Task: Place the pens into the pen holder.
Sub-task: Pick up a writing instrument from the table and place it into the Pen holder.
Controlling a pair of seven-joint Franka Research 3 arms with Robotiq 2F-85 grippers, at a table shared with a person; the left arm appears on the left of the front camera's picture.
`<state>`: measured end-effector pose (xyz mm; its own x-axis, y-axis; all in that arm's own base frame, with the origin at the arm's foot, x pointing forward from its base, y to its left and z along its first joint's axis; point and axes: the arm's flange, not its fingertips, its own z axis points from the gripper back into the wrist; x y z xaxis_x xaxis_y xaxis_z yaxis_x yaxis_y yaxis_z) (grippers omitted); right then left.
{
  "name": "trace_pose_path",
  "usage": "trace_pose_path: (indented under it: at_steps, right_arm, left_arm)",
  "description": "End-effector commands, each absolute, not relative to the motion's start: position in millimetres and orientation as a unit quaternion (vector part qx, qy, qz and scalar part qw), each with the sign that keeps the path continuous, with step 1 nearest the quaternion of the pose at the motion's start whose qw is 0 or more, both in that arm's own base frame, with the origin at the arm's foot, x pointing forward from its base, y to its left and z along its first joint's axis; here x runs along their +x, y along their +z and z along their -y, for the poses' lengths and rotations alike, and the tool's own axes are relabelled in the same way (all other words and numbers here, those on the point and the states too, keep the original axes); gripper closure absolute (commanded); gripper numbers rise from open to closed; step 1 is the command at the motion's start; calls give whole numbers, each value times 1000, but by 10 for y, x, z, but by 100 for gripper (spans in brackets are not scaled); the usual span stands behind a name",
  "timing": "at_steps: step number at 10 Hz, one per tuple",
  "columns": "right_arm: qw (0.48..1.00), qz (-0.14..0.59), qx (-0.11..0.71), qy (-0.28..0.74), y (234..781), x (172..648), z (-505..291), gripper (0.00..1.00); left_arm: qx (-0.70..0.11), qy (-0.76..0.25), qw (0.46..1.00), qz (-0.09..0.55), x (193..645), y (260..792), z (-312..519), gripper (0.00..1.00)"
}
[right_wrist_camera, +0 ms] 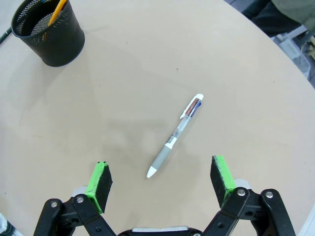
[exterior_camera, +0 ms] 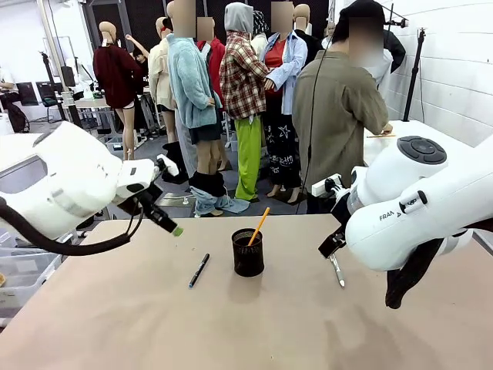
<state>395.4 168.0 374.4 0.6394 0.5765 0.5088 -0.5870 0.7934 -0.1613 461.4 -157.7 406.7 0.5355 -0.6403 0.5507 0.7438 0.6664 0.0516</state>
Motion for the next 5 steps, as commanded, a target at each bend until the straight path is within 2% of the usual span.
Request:
trace_pose_path:
  at_steps: [1, 3, 5]
  right_arm:
    - [905, 277, 10, 322, 3738, 3950, -1681, 0]
    - [905, 277, 10, 322, 3738, 3950, -1681, 0]
    - [905, 277, 10, 322, 3738, 3950, -1681, 0]
  left_arm:
    - [-106, -331, 921, 178, 4745, 4301, 1812, 44]
    - [-103, -327, 930, 132, 4893, 4158, 1907, 44]
    - [-91, -316, 937, 113, 5018, 4066, 2040, 44]
